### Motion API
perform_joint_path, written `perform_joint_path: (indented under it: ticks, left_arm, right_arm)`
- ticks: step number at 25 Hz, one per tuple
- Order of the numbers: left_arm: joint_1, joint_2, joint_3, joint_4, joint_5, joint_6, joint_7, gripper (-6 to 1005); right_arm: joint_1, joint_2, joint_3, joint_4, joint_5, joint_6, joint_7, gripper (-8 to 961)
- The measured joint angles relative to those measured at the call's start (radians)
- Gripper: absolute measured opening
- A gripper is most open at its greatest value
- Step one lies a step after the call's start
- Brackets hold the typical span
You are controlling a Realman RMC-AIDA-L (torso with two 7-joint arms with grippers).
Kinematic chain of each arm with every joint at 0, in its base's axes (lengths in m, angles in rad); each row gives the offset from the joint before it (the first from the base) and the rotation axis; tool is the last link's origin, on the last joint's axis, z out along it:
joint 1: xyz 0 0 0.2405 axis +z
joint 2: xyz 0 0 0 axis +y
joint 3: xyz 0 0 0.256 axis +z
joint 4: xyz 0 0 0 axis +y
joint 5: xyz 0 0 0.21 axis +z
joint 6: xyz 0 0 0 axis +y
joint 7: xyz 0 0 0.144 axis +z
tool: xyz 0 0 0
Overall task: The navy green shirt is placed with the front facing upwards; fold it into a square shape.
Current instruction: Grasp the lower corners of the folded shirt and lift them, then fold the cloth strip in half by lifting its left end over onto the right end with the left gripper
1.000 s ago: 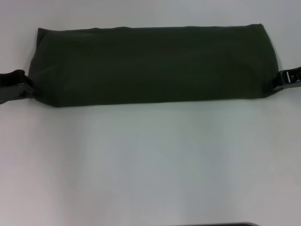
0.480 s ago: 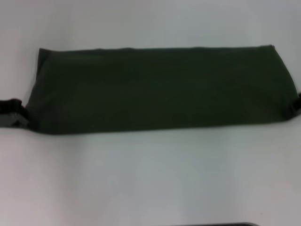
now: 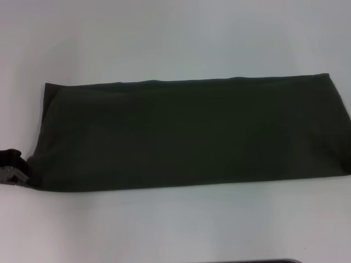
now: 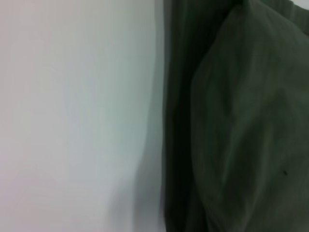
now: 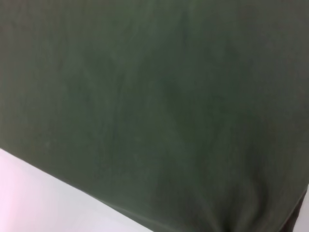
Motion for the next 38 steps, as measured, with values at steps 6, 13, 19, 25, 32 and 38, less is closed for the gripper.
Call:
perform_joint_path:
  ticks: [6, 13, 19, 25, 32, 38]
  left_arm:
    - [0.013, 0.001, -0.004, 0.005, 0.000, 0.015, 0.012, 53]
    - [0.008, 0.004, -0.007, 0.007, 0.000, 0.016, 0.022, 57]
    - [0.026, 0.002, -0.003, -0.031, 0.050, 0.020, -0.001, 61]
    - [0.036, -0.003, -0.042, -0.099, 0.142, 0.005, -0.034, 278]
    - [0.030, 0.004, -0.158, -0.265, 0.114, 0.070, -0.013, 518]
    - [0.020, 0.007, -0.291, -0.240, -0.199, 0.069, 0.118, 758]
  right_arm:
    - [0.004, 0.008, -0.022, 0.000, -0.007, -0.003, -0.001, 19]
    - [0.010, 0.019, -0.027, 0.001, -0.015, -0.009, 0.002, 30]
    - [0.011, 0.015, -0.018, 0.000, -0.014, -0.020, 0.016, 63]
    - [0.002, -0.025, -0.010, -0.001, -0.015, -0.009, 0.013, 165]
    - [0.003, -0.088, 0.132, -0.120, 0.007, -0.049, 0.013, 390]
    - [-0.019, -0.075, 0.253, -0.193, 0.340, -0.070, -0.095, 664]
